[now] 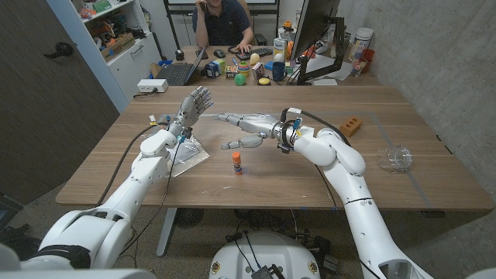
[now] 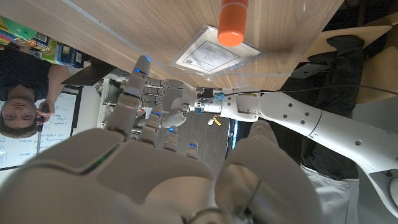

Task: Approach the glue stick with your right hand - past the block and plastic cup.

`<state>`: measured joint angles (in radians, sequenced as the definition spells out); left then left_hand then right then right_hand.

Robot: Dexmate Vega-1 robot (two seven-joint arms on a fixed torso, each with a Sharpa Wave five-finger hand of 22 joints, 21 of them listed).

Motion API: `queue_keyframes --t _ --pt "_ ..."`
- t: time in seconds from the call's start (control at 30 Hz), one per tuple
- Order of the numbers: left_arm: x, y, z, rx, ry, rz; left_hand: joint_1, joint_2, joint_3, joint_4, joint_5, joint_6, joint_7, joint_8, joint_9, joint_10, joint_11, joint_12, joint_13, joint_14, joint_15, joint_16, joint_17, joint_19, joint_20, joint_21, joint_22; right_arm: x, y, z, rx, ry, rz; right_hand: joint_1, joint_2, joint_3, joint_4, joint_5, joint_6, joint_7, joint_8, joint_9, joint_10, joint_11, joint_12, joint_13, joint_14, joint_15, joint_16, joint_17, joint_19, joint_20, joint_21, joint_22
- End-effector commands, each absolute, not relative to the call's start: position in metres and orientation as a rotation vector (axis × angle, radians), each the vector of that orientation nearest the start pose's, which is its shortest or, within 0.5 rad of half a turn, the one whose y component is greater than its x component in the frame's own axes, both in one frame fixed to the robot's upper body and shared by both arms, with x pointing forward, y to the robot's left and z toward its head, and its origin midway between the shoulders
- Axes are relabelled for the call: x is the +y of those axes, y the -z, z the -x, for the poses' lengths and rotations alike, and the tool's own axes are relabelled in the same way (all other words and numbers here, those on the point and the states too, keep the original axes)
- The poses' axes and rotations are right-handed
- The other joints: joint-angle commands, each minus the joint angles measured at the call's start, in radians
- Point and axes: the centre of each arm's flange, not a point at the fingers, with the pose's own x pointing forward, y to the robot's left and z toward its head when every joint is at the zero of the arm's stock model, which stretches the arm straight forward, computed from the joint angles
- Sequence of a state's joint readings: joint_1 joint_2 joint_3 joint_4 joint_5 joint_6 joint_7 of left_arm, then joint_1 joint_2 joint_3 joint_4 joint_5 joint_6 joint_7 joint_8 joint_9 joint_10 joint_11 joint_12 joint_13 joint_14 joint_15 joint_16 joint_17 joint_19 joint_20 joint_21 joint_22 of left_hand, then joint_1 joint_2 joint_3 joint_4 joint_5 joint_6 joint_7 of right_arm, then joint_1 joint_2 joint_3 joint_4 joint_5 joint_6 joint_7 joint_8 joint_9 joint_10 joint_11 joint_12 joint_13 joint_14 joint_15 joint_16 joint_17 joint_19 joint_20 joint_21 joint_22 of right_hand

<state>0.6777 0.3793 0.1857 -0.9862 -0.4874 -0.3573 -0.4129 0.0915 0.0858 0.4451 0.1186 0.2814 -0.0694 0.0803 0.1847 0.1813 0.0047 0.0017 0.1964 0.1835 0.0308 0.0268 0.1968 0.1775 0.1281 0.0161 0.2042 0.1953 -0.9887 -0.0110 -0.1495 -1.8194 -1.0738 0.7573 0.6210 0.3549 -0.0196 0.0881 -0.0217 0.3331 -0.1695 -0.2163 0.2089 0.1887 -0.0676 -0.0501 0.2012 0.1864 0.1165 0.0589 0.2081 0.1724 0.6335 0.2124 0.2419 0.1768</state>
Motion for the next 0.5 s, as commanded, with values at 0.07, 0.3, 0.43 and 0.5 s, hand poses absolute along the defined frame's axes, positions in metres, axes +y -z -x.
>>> queue_keyframes --t 0.07,0.3,0.43,0.5 --pt "0.332 -0.015 -0.680 -0.662 0.325 -0.090 -0.003 -0.003 -0.005 0.001 0.005 0.001 0.003 0.005 0.004 0.007 -0.002 0.003 0.004 0.003 0.007 0.008 0.003 0.011 0.002 0.005 0.004 -0.021 -0.002 -0.507 -1.058 -0.617 1.795 0.021 0.000 0.001 -0.008 0.008 0.018 -0.003 0.010 0.003 0.005 -0.003 0.003 0.001 0.006 -0.001 0.003 0.001 0.014 0.002 0.000 -0.001" --pt "0.333 -0.020 -0.677 -0.677 0.321 -0.104 -0.005 -0.004 -0.007 0.002 0.005 0.001 0.005 0.005 0.004 0.008 -0.001 0.004 0.004 0.002 0.008 0.008 0.003 0.011 0.003 0.005 0.004 -0.010 0.008 -0.515 -1.049 -0.614 1.934 0.115 0.027 0.021 -0.051 0.027 0.060 -0.004 0.013 0.004 0.027 -0.021 0.003 0.000 0.043 -0.017 -0.002 0.000 0.091 -0.004 -0.007 -0.006" --pt "0.332 -0.019 -0.674 -0.679 0.321 -0.110 -0.008 -0.006 -0.010 0.004 0.005 0.002 0.004 0.005 0.004 0.009 -0.002 0.004 0.004 0.004 0.008 0.008 0.004 0.011 0.002 0.005 0.004 -0.008 0.015 -0.521 -1.029 -0.625 1.979 0.150 0.018 0.015 -0.070 0.033 0.089 -0.004 0.015 0.005 0.054 -0.028 0.010 0.000 0.081 -0.021 -0.002 0.000 0.158 -0.040 -0.002 -0.007" --pt "0.332 -0.018 -0.672 -0.677 0.318 -0.111 -0.008 -0.006 -0.010 0.004 0.005 0.002 0.004 0.005 0.004 0.009 -0.002 0.004 0.004 0.003 0.008 0.008 0.004 0.011 0.003 0.005 0.004 -0.009 0.016 -0.521 -1.021 -0.625 1.993 0.163 0.015 0.013 -0.076 0.036 0.105 -0.004 0.018 0.006 0.066 -0.026 0.014 0.000 0.100 -0.027 -0.001 0.000 0.180 -0.052 -0.002 -0.007"
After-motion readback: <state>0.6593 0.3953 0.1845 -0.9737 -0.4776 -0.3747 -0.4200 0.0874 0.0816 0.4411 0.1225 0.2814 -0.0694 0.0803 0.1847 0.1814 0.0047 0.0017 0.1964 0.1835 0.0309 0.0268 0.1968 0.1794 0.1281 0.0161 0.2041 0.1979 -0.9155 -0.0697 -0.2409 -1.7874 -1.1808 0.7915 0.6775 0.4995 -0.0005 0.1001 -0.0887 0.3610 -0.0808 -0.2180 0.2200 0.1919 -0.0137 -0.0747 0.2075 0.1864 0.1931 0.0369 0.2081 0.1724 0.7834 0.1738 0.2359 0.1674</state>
